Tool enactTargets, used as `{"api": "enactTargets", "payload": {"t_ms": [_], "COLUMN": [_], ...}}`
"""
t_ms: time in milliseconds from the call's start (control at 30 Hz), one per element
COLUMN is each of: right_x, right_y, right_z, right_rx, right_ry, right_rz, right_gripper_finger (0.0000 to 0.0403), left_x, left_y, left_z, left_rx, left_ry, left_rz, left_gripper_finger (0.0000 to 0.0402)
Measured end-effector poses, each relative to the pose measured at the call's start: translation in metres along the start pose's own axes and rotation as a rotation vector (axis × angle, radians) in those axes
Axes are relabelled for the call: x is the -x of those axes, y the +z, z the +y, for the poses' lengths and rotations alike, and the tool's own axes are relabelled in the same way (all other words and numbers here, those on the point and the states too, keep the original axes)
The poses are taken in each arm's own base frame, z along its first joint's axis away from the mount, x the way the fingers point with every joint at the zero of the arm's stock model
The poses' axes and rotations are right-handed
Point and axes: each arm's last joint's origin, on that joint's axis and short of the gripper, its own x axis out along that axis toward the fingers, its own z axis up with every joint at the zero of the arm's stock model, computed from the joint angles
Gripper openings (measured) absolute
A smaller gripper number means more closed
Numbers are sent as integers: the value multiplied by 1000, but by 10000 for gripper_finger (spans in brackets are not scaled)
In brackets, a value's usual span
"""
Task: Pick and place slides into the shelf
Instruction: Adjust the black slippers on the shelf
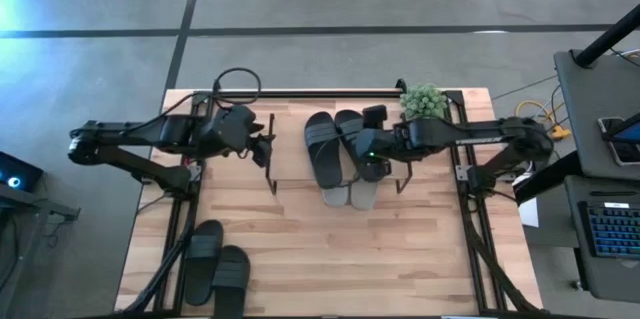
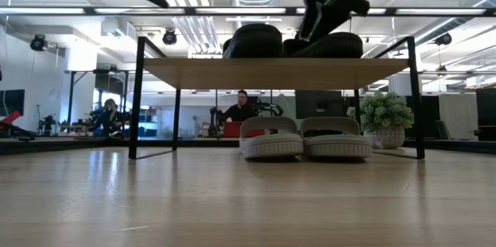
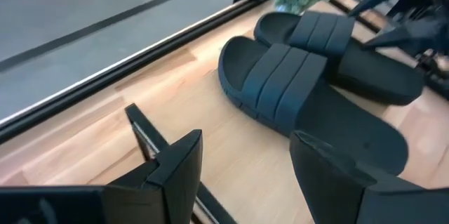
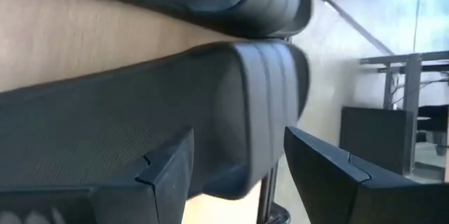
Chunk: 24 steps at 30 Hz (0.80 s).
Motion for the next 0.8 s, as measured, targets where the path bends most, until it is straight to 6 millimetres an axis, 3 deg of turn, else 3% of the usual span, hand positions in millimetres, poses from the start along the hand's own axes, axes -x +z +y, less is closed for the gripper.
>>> {"api": "enactTargets", "payload": {"t_ms": [267,500,800], "right_x": [-21,-25,-30], "right_y": [15,16,6], "right_z": [0,-10,-18], "right_rx": [21,-10,-25], "right_ry": [-88,-124,-97], "right_rz": [79,91,143], "right_gripper_finger": [215,207,89], "left_x": [-3,-12,-19], "left_y": [-14,-22,-27], "left_z": [9,9,8], "left_rx": [18,1,-14], "left_ry": [7,22,32], "left_rz": [8,27,41], "left_gripper_finger": [201,201,201]}}
